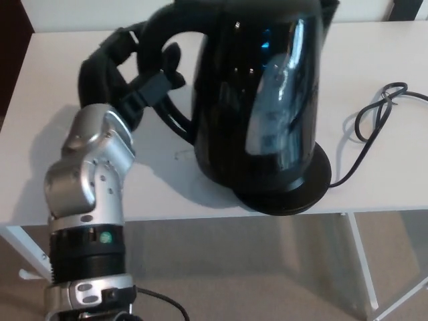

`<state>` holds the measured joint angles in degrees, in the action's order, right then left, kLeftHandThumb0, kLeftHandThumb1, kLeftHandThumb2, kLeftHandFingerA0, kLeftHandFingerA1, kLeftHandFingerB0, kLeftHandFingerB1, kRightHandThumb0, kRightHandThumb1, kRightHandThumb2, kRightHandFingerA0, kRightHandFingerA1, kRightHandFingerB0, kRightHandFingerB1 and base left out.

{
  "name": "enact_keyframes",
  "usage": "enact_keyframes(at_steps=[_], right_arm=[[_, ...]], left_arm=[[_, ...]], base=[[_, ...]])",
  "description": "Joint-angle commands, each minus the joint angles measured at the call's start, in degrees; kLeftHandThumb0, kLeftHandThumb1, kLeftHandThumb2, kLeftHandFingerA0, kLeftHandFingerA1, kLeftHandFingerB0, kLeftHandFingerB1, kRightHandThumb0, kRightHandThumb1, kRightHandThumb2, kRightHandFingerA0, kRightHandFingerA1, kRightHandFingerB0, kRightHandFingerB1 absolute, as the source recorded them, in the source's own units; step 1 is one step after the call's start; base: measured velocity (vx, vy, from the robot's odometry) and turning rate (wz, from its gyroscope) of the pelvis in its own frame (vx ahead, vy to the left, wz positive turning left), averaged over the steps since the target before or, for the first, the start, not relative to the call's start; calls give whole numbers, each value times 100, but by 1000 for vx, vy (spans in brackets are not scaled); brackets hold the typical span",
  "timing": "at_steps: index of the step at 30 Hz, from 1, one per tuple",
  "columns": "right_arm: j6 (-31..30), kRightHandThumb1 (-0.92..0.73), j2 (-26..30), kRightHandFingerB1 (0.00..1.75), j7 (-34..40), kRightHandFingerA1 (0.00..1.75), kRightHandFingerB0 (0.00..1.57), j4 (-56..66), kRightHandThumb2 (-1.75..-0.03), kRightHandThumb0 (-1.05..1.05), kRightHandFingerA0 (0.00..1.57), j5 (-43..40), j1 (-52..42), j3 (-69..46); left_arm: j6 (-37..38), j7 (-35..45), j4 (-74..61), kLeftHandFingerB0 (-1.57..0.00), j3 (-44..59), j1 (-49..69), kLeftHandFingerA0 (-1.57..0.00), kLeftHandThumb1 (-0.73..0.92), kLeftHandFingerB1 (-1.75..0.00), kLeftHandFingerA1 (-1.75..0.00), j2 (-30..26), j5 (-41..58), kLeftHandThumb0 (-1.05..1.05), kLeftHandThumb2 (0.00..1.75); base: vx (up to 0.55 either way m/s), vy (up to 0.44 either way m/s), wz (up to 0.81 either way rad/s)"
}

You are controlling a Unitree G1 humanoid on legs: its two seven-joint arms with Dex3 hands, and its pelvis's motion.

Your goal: The robot walk towards a table in front and uses its left hand to pick up the pot from the base and places it on the table

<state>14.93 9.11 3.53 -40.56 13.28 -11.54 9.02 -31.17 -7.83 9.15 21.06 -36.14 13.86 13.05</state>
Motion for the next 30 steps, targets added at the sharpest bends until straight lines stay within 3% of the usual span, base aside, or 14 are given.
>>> enact_keyframes(at_steps=[1,5,8,13,16,25,30], right_arm=[[-29,-92,84,40,-46,46,26,-6,-67,2,31,82,13,52],[-9,-92,82,40,-55,45,25,32,-67,3,30,56,-12,60],[45,-92,64,41,-25,47,26,-11,-67,3,32,82,-42,104],[-11,-92,95,41,-21,45,26,-43,-67,2,31,117,26,153],[16,-91,99,41,-8,47,27,-96,-67,2,33,91,98,118],[-92,-91,78,40,-14,47,27,-83,-67,0,33,165,57,176],[-21,-92,93,41,-34,47,26,-82,-67,2,33,168,34,190]], left_arm=[[-788,-710,-665,-64,697,-1422,-83,86,-110,-158,202,1564,-24,65],[-1010,-560,-592,-73,874,-1618,-92,81,-101,-148,-289,1600,-23,68],[-1161,-407,-467,-71,1073,-1703,-93,83,-105,-141,-627,1640,-22,65],[-1146,-46,-70,-72,1147,-1879,-88,86,-104,-145,-1342,1408,-17,65],[-842,403,139,-72,670,-1649,-82,83,-104,-159,-1974,923,-13,71],[-75,911,999,-68,141,-1178,-89,79,-118,-164,-3065,512,-13,70],[276,1048,1260,-70,-82,-950,-88,78,-113,-153,-3316,294,-16,72]], base=[[0,0,0],[0,0,0],[0,0,0],[0,0,0],[0,0,0],[0,0,0],[0,0,0]])
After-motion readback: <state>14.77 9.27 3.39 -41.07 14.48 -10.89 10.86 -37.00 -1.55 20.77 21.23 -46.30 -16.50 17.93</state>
